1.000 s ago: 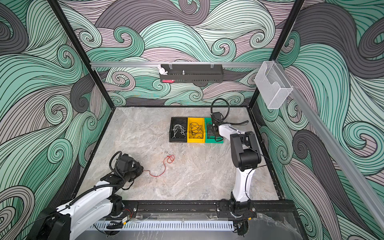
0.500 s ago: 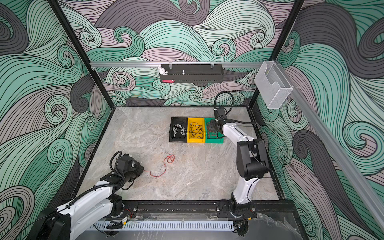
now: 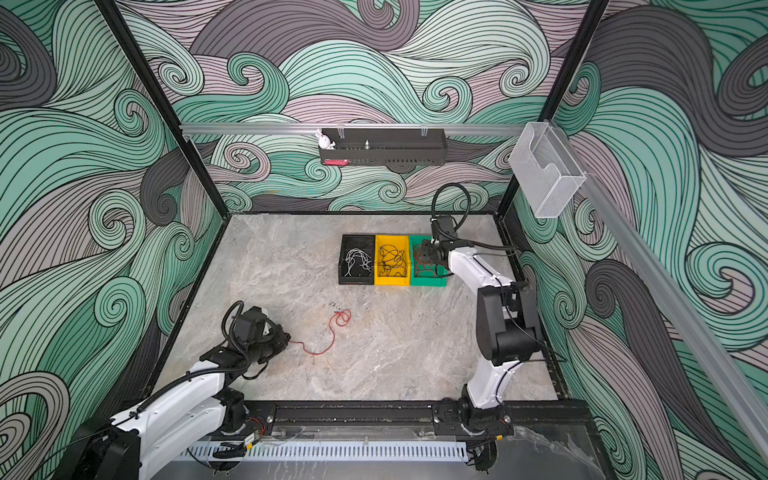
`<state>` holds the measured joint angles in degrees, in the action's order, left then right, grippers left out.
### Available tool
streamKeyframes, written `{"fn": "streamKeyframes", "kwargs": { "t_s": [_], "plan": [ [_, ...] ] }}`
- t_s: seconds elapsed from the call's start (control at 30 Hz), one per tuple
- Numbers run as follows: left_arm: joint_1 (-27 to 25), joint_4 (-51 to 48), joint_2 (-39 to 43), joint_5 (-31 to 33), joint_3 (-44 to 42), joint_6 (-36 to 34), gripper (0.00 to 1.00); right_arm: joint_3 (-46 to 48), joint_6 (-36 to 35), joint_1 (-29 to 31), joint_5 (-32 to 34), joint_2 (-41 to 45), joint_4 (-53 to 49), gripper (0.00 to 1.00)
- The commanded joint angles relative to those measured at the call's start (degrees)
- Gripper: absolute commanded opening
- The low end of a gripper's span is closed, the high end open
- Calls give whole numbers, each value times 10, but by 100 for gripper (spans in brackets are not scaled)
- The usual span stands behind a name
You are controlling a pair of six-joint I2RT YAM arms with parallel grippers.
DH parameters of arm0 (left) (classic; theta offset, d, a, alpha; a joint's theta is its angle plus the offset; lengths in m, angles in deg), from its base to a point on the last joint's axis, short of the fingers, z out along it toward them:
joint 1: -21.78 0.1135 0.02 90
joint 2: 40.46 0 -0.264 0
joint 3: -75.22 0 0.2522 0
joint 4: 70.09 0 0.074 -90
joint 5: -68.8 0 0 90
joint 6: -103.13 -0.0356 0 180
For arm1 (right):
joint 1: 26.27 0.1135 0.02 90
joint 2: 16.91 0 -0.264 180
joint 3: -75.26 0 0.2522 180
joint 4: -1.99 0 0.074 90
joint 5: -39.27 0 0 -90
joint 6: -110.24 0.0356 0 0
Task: Untangle the cables
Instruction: 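Lower the red wire into the green bin with the right gripper, then move the right gripper from the bins to the red wire near the left gripper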
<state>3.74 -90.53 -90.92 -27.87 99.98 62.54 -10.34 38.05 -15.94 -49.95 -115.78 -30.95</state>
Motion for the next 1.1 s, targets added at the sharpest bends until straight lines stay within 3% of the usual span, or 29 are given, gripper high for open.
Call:
{"fn": "streamKeyframes", "kwargs": {
  "t_s": [0.0, 0.33, 0.63, 0.83, 1.07],
  "plan": [
    [3, 24, -9, -35, 13, -11, 0, 19, -8, 5, -39, 51, -11, 54],
    [-29, 88, -39, -84, 20, -22, 0, 160, 34, 106, -147, 134, 55, 59],
    [-62, 76, -27, -77, 26, -31, 0, 229, 108, 222, -217, 71, 168, 60],
    [-67, 64, -25, -67, 28, -27, 0, 248, 113, 278, -210, 48, 171, 60],
    [-67, 61, -29, -52, 26, -18, 0, 294, 115, 286, -206, 64, 180, 59]
  ]
}}
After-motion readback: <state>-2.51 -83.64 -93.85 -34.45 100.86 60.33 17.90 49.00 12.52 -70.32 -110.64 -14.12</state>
